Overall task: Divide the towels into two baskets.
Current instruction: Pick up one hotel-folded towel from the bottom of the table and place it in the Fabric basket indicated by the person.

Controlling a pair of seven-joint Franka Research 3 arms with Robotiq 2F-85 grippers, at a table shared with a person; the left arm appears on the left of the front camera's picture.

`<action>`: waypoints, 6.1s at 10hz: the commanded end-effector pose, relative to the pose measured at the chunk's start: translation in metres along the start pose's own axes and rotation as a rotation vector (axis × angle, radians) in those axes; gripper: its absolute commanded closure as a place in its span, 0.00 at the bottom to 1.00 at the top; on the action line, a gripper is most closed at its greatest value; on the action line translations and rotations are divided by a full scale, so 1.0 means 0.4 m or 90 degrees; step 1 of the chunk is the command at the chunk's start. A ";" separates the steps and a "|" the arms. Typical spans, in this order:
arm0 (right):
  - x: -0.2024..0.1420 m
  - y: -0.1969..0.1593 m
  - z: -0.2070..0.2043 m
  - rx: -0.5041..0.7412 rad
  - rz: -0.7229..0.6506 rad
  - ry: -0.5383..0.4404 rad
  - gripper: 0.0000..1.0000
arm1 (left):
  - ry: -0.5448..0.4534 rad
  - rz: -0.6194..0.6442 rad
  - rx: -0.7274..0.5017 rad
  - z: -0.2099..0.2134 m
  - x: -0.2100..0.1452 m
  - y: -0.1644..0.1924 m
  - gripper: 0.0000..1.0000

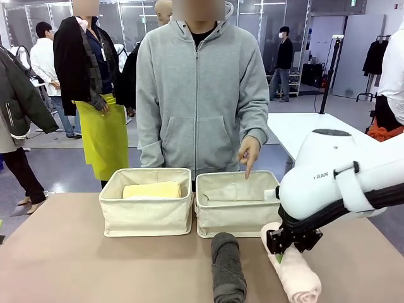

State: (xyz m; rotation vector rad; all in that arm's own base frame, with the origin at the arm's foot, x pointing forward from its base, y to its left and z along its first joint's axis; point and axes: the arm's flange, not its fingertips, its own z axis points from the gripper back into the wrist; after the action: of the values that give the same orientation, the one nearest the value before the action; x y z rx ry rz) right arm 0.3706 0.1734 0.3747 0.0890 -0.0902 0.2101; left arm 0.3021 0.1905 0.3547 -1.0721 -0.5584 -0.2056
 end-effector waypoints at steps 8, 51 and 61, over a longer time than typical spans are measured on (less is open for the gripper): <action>-0.007 0.032 0.211 -0.005 0.022 -0.052 0.74 | 0.002 -0.002 -0.007 0.008 -0.010 -0.011 0.00; 0.685 0.163 0.043 -0.165 0.937 -0.037 0.00 | 0.002 -0.002 -0.007 0.008 -0.010 -0.011 0.00; 0.452 0.133 0.205 -0.035 0.864 0.055 0.00 | 0.002 -0.002 -0.007 0.008 -0.010 -0.011 0.00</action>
State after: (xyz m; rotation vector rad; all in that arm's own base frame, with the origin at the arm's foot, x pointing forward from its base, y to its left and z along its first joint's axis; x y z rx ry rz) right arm 0.5489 0.2695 0.4741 -0.1182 -0.0613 1.5916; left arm 0.3018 0.1901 0.3545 -1.0723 -0.5572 -0.2053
